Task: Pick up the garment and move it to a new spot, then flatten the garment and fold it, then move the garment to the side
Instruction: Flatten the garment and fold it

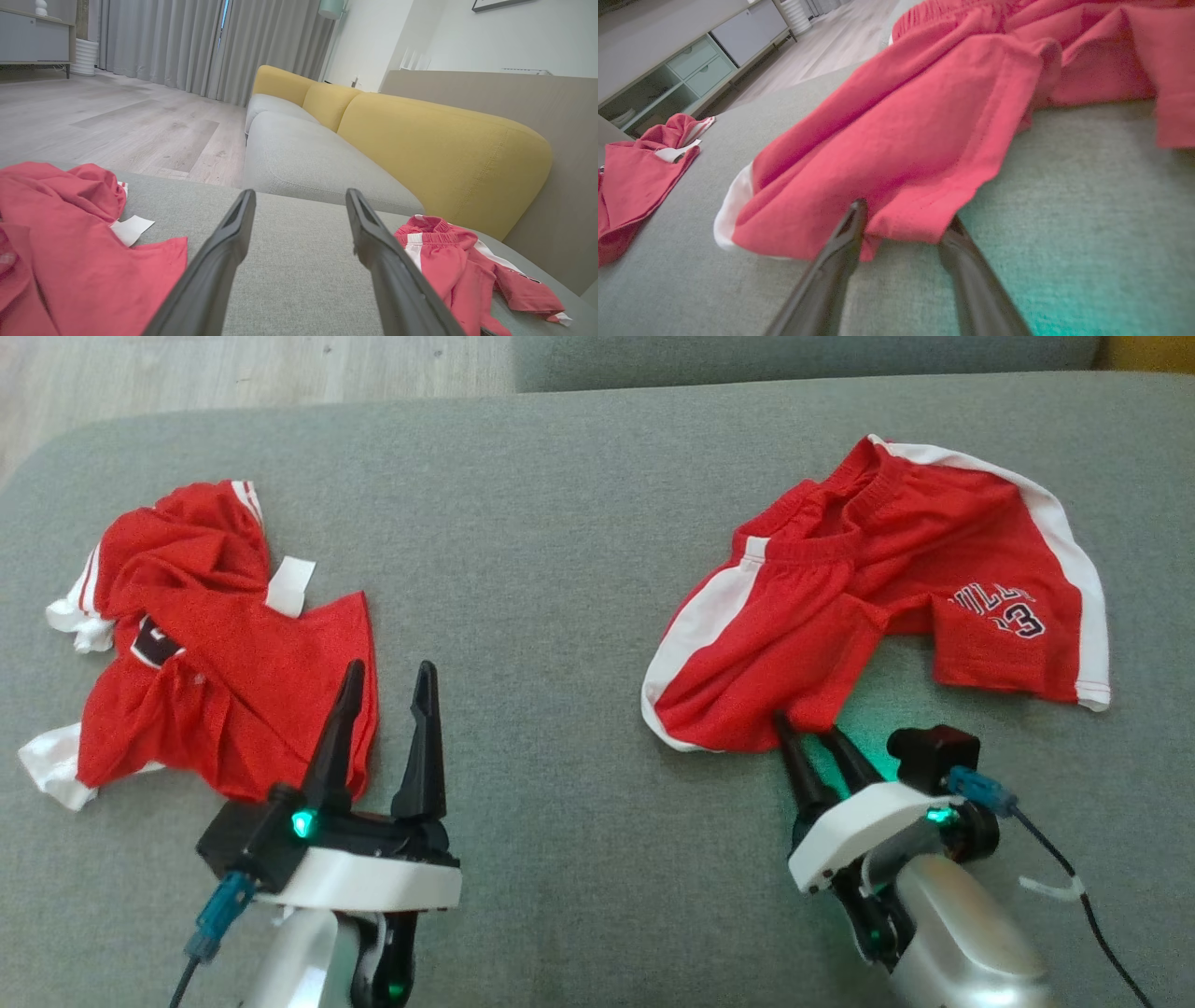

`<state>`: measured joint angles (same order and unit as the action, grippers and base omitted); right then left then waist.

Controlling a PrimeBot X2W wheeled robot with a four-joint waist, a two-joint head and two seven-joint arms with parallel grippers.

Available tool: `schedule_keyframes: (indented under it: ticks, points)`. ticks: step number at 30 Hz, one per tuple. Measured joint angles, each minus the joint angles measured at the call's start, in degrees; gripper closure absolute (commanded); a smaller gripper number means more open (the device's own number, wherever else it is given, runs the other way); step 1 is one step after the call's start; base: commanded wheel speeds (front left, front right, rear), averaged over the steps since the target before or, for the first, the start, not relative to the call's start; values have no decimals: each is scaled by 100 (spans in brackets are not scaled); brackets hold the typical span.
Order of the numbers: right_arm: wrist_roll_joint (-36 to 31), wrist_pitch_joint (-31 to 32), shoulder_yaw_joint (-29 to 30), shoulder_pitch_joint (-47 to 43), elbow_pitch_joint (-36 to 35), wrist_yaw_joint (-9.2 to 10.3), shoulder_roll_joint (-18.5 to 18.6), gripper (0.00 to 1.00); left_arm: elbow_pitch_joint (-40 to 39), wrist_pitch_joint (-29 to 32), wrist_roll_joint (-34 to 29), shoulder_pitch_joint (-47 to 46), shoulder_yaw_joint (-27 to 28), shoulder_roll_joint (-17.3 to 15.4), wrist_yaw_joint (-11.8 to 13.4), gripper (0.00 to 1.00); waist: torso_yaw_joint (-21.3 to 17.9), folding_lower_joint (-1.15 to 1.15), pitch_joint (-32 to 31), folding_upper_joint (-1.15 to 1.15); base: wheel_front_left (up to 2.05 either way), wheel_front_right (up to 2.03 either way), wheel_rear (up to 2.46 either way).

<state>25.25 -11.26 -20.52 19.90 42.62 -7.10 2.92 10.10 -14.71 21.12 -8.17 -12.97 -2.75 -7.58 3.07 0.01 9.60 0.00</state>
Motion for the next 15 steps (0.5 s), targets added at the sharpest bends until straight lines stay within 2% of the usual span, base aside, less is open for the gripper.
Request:
schedule_keyframes:
  ticks: [3, 6, 10, 15]
  points:
    - [-37, -109, 53, 89, 86, 0, -3, 100, 7, 0, 0, 1, 15, 0, 0, 0, -34, 0, -11, 0, 0, 0, 0]
    - [-170, -200, 436, 102, 138, 0, 3, 100, 29, 0, 0, 4, 37, 0, 0, 0, -99, 0, -63, 0, 0, 0, 0]
    - [-424, -256, 1166, 34, 44, 0, 177, 100, 24, 0, -1, 30, 164, 0, 0, 0, -231, 0, -162, 0, 0, 0, 0]
    - [-1058, -286, 2466, -253, -168, 0, 514, 100, -11, 0, 0, 47, 193, 2, 0, 0, -445, -1, -296, 0, 0, 0, 0]
